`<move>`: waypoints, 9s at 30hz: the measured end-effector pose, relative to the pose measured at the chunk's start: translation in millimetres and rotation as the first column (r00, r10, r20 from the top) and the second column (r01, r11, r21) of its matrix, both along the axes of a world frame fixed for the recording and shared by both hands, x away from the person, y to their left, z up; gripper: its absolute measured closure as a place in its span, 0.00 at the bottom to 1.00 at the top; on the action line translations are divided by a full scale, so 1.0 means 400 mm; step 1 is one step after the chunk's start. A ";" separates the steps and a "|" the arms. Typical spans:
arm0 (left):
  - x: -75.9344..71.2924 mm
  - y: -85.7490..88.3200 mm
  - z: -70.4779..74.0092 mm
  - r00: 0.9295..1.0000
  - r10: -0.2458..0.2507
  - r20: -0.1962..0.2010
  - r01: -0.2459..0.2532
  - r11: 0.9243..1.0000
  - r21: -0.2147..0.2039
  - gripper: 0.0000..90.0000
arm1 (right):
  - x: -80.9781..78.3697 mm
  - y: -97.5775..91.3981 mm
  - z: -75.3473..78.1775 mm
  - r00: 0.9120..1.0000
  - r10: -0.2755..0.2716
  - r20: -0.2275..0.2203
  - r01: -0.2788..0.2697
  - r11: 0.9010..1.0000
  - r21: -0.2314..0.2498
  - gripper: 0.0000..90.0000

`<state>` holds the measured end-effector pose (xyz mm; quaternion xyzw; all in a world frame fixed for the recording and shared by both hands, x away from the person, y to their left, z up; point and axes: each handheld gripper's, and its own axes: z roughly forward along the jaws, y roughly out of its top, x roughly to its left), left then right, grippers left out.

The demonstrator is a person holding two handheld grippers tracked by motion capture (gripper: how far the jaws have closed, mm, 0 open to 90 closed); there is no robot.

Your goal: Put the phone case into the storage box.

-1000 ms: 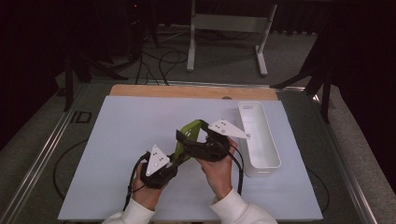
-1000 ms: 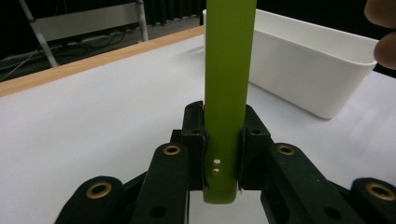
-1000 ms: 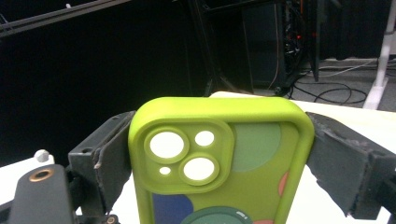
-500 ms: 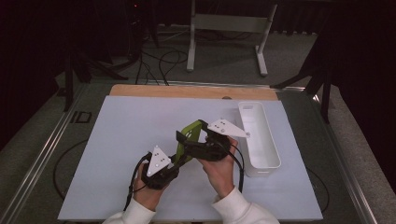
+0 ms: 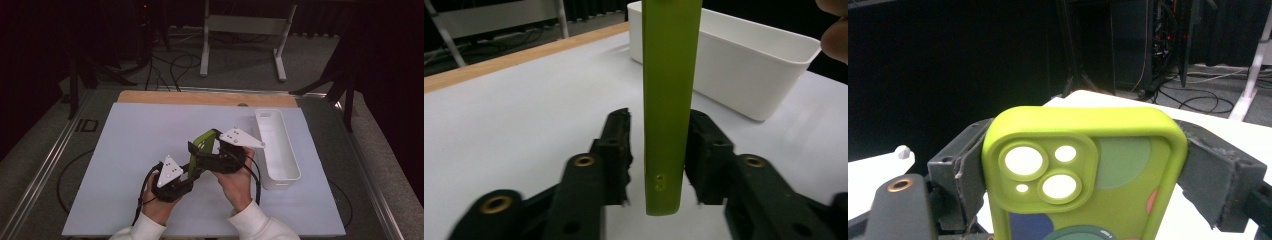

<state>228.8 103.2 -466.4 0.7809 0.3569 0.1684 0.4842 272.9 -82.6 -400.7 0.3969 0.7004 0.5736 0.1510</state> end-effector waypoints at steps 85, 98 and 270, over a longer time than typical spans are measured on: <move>0.020 0.100 0.037 0.998 0.061 0.035 -0.059 0.998 -0.031 0.01 | 0.067 -0.068 0.047 0.995 -0.102 0.019 0.103 0.994 -0.044 0.17; 0.019 0.098 0.039 0.998 0.051 0.035 -0.050 0.998 -0.029 0.01 | 0.093 -0.085 0.060 0.992 -0.128 0.013 0.128 0.989 -0.069 0.17; 0.018 0.124 0.050 0.997 0.061 0.042 -0.058 0.996 -0.066 0.01 | 0.478 -0.410 -0.079 0.805 -0.593 -0.031 0.552 0.767 -0.325 0.17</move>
